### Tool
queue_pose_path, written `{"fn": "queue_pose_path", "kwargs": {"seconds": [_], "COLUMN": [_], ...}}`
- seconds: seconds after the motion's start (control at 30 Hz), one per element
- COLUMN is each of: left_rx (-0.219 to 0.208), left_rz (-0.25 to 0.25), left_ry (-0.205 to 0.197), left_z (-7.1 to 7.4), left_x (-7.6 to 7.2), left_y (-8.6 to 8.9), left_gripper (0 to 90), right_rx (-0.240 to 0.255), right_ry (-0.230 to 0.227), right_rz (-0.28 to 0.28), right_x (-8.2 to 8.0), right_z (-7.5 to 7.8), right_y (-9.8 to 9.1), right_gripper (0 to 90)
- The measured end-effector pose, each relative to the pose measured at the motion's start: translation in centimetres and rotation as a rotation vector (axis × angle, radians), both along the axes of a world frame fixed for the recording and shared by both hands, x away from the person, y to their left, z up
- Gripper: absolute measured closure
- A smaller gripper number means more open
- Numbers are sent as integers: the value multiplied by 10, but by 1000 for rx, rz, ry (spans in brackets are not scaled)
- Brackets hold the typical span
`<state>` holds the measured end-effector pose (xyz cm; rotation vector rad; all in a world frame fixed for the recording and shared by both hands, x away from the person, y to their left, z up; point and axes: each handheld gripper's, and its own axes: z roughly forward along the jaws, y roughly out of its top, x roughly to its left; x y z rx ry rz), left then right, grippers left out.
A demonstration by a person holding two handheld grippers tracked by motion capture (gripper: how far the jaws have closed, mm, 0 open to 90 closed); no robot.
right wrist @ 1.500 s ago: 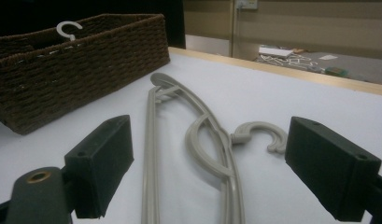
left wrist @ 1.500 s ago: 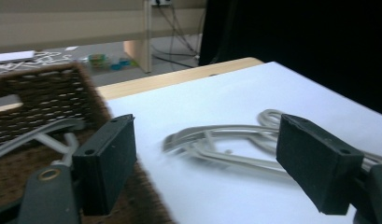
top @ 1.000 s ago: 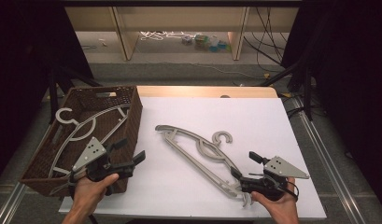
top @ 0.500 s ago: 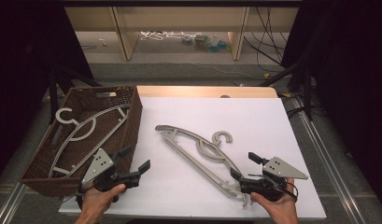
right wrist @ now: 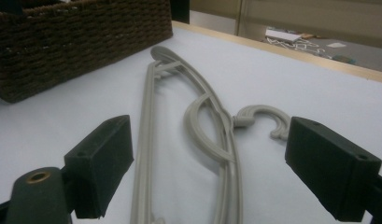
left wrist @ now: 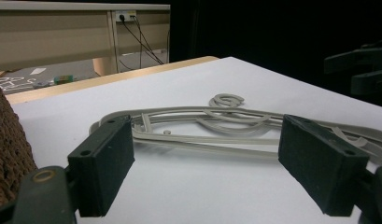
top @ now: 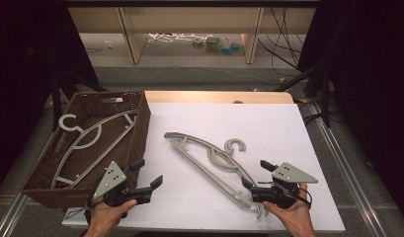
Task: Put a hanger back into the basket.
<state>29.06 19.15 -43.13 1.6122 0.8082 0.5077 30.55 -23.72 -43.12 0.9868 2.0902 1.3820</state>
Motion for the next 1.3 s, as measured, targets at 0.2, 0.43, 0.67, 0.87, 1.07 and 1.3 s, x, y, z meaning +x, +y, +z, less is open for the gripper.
{"fn": "queue_pose_path", "kwargs": {"seconds": [0.2,0.43,0.67,0.87,1.07,1.3], "left_rx": [17,19,26,26,21,43], "left_rz": [7,1,-13,-16,-20,-23], "left_ry": [2,4,10,9,12,10], "left_z": [0,-1,-2,-2,-3,-4], "left_x": [-1,0,0,0,1,1], "left_y": [0,0,-1,-1,-2,-2], "left_gripper": [172,168,167,167,168,169], "right_rx": [-47,-130,-167,-192,-201,-212], "right_ry": [45,117,246,345,405,463], "right_rz": [6,18,12,41,46,72], "right_x": [11,35,59,66,72,86], "right_z": [-8,-13,-25,-33,-37,-44], "right_y": [1,1,1,9,15,17], "right_gripper": [172,222,295,413,507,612]}}
